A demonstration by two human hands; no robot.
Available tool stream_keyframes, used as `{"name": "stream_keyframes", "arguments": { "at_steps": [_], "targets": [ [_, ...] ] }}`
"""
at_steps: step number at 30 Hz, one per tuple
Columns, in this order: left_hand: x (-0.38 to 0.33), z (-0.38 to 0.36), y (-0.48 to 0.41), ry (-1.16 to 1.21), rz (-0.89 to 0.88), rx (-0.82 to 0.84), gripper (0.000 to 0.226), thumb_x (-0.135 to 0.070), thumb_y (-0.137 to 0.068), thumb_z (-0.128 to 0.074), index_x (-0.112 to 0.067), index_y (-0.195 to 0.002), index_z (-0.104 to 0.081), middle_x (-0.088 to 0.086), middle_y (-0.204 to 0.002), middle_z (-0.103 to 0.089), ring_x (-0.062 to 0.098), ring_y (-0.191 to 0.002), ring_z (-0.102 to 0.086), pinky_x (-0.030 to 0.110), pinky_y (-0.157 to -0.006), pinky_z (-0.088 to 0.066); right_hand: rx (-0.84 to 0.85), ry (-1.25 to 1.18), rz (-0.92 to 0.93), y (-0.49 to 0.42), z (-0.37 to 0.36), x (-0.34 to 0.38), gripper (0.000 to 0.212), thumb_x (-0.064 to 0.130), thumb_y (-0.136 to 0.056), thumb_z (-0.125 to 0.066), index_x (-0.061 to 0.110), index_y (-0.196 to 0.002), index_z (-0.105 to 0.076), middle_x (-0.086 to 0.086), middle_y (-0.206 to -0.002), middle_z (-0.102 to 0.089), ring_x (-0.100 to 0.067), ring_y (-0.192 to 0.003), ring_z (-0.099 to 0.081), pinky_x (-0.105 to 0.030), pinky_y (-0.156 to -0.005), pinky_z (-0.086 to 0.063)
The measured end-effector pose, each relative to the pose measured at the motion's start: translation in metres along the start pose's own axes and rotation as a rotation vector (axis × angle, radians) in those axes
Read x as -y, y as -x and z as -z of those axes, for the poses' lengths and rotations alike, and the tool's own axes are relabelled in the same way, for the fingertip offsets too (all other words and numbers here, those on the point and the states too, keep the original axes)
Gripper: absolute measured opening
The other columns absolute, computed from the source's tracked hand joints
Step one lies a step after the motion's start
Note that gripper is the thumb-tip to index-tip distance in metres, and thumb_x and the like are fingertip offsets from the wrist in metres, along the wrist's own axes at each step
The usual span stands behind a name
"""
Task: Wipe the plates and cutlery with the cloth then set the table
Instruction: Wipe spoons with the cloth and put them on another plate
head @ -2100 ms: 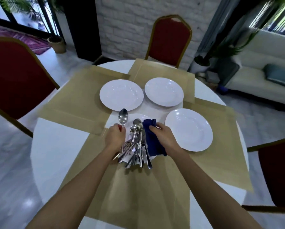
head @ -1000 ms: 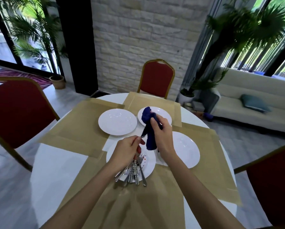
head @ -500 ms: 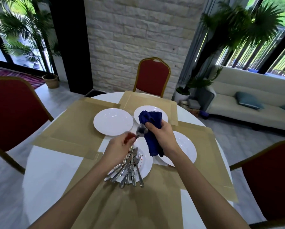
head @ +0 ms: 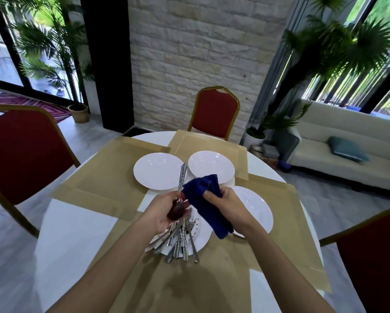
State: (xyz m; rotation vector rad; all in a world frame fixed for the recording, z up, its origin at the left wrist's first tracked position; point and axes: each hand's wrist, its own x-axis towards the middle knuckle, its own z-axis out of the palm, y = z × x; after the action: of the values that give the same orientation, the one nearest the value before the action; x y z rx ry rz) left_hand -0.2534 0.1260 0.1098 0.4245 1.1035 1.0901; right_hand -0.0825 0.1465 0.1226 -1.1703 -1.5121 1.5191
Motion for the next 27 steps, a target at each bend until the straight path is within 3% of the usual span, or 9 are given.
{"name": "stream_keyframes", "arguments": {
  "at_steps": [4, 6, 8, 11, 15, 18, 21, 25, 27],
  "targets": [
    [0.012, 0.003, 0.009, -0.526, -0.171, 0.029, 0.025, -0.021, -0.101, -0.042, -0.014, -0.101, -0.066, -0.002, -0.086, -0.069, 0.007, -0.061, -0.064, 0.02, -0.048, -0.048, -0.23, 0.378, 0.143, -0.023, 0.002, -0.003, 0.02, 0.029, -0.089, -0.065, 0.015, -0.103, -0.063, -0.003, -0.1, -0.062, -0.013, -0.081, -0.061, -0.027, -0.074, -0.048],
    [0.019, -0.001, 0.013, -0.639, -0.293, 0.01, 0.026, -0.018, -0.101, -0.041, -0.014, -0.095, -0.066, 0.0, -0.085, -0.07, 0.005, -0.056, -0.062, 0.017, -0.044, -0.04, -0.228, 0.739, 0.279, -0.034, 0.001, -0.009, 0.028, 0.034, -0.087, -0.067, 0.02, -0.111, -0.068, 0.005, -0.104, -0.05, -0.01, -0.084, -0.053, -0.027, -0.073, -0.045],
    [0.024, -0.003, 0.015, -0.71, -0.383, -0.048, 0.027, -0.014, -0.101, -0.04, -0.011, -0.093, -0.067, 0.003, -0.083, -0.07, 0.002, -0.051, -0.06, 0.013, -0.043, -0.038, -0.324, 0.872, 0.314, -0.041, 0.005, -0.009, 0.032, 0.036, -0.087, -0.067, 0.025, -0.116, -0.068, 0.005, -0.102, -0.043, -0.012, -0.084, -0.05, -0.032, -0.071, -0.047],
    [0.029, -0.007, 0.016, -0.752, -0.461, -0.064, 0.027, -0.013, -0.1, -0.042, -0.011, -0.091, -0.067, -0.001, -0.077, -0.068, 0.002, -0.049, -0.059, 0.01, -0.043, -0.037, -0.501, 0.769, 0.283, -0.043, 0.011, -0.006, 0.026, 0.035, -0.087, -0.067, 0.016, -0.104, -0.07, 0.0, -0.101, -0.043, -0.019, -0.083, -0.051, -0.038, -0.072, -0.048],
    [0.025, -0.009, 0.013, -0.801, -0.533, -0.101, 0.027, -0.016, -0.1, -0.041, -0.017, -0.089, -0.066, -0.004, -0.077, -0.07, 0.005, -0.054, -0.062, 0.011, -0.046, -0.039, -0.275, 0.856, 0.38, -0.032, -0.004, -0.01, 0.031, 0.042, -0.086, -0.066, 0.02, -0.107, -0.071, 0.006, -0.106, -0.041, -0.012, -0.077, -0.05, -0.032, -0.068, -0.043],
    [0.028, -0.01, 0.015, -0.781, -0.509, -0.06, 0.027, -0.014, -0.1, -0.041, -0.012, -0.092, -0.067, 0.0, -0.08, -0.07, 0.009, -0.059, -0.065, 0.011, -0.045, -0.04, -0.443, 0.617, 0.233, -0.04, 0.011, -0.001, 0.02, 0.036, -0.086, -0.067, 0.016, -0.088, -0.069, 0.0, -0.104, -0.052, -0.015, -0.085, -0.055, -0.03, -0.074, -0.043],
    [0.033, -0.009, 0.014, -0.775, -0.466, -0.023, 0.025, -0.015, -0.1, -0.042, -0.012, -0.092, -0.065, 0.005, -0.084, -0.069, 0.014, -0.065, -0.066, 0.019, -0.05, -0.047, -0.392, 0.366, 0.067, -0.041, 0.024, 0.007, 0.016, 0.028, -0.084, -0.068, 0.013, -0.081, -0.063, -0.006, -0.08, -0.065, -0.021, -0.072, -0.06, -0.035, -0.069, -0.048],
    [0.037, -0.004, 0.004, -1.394, -0.666, -0.193, 0.019, -0.04, -0.091, -0.054, -0.025, -0.103, -0.053, -0.009, -0.095, -0.058, 0.015, -0.083, -0.057, 0.03, -0.071, -0.044, -0.506, 0.342, 0.043, -0.038, 0.025, 0.009, 0.013, 0.025, -0.083, -0.068, 0.012, -0.084, -0.065, -0.006, -0.073, -0.065, -0.021, -0.068, -0.059, -0.033, -0.065, -0.048],
    [0.041, -0.006, 0.001, -1.511, -0.749, -0.223, 0.024, -0.037, -0.092, -0.052, -0.021, -0.11, -0.052, -0.004, -0.102, -0.055, 0.021, -0.092, -0.057, 0.032, -0.073, -0.043, -0.57, 0.214, 0.041, -0.037, 0.024, 0.011, 0.016, 0.024, -0.084, -0.068, 0.009, -0.084, -0.064, -0.007, -0.073, -0.064, -0.022, -0.067, -0.058, -0.032, -0.064, -0.046]
  ]
}}
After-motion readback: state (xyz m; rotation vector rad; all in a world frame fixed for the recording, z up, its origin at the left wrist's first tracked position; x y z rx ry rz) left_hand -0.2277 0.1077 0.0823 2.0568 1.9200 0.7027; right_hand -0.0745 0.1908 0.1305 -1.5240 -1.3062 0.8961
